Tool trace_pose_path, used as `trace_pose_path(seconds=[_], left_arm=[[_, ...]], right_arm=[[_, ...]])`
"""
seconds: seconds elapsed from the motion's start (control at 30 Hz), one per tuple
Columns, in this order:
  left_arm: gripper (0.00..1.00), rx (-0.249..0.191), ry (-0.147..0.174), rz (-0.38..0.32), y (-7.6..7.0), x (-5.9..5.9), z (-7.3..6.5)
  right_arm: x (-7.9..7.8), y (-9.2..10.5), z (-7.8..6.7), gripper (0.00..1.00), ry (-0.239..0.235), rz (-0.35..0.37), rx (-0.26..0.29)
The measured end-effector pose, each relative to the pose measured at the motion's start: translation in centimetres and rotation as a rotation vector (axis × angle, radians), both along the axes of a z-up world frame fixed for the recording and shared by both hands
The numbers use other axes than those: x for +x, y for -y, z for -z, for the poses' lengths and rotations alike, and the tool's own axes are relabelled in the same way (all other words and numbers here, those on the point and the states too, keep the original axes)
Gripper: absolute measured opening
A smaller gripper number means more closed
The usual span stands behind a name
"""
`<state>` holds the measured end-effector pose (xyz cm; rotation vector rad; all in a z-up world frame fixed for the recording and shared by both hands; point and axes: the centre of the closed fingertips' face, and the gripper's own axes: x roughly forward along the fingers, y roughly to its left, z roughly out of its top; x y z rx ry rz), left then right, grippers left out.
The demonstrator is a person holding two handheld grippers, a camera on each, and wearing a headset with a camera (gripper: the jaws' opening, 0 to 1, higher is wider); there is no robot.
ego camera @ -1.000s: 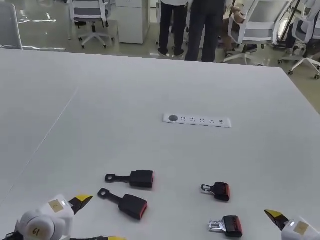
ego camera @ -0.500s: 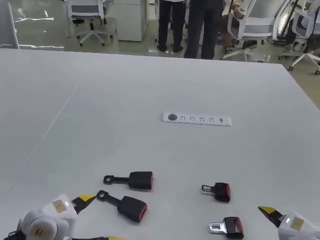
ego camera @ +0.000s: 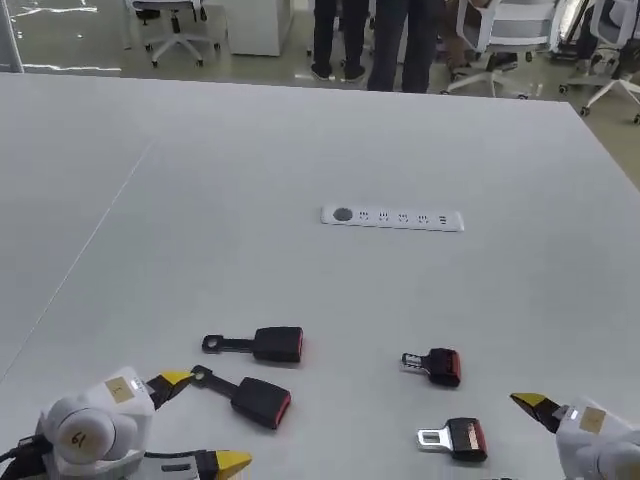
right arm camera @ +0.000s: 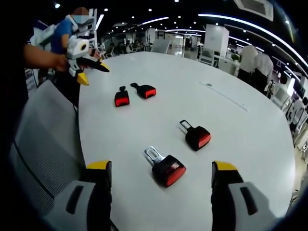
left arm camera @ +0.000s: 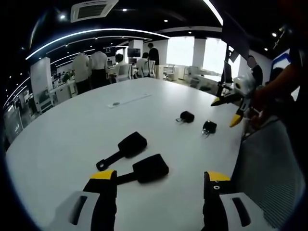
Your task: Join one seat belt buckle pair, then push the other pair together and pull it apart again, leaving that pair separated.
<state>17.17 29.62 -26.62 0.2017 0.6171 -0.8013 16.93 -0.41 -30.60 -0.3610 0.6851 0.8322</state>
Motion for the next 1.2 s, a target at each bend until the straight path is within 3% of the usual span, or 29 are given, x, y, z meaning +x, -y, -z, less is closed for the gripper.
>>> trace_pose_path(seconds=[0.3, 0.43, 0.5, 0.7, 0.9, 0.97, 1.2], left_arm=[[0.73, 0.014, -0.004, 0.026, 0.4, 1.3, 0.3], [0.71, 0.071, 0.013, 0.052, 0.0, 2.1, 1.0], [0.69, 0.063, 0.001, 0.07, 0.1, 2.3, 1.3], [0.69, 0.091, -0.009, 0.11, 0.3, 3.1, 2.3], [0.69, 0.133, -0.004, 0.176, 0.7, 4.3, 3.5], [0.68, 0.135, -0.021, 0.221, 1.1, 4.2, 3.9], [0.67, 0.189, -0.016, 0.316, 1.8, 5.2, 5.3]], right_arm=[[0.9, -0.6, 0.3, 0.87, -0.021, -0.046, -0.005], [1.0, -0.8, 0.7, 0.87, -0.046, -0.092, -0.021], [0.9, -0.8, 0.8, 0.87, -0.055, -0.109, -0.023], [1.0, -0.7, 1.7, 0.86, -0.097, -0.157, -0.036], [1.2, -1.0, 2.4, 0.86, -0.139, -0.21, -0.039], [1.2, -0.9, 2.6, 0.85, -0.139, -0.251, -0.062], [1.7, -0.9, 3.2, 0.83, -0.185, -0.305, -0.065]])
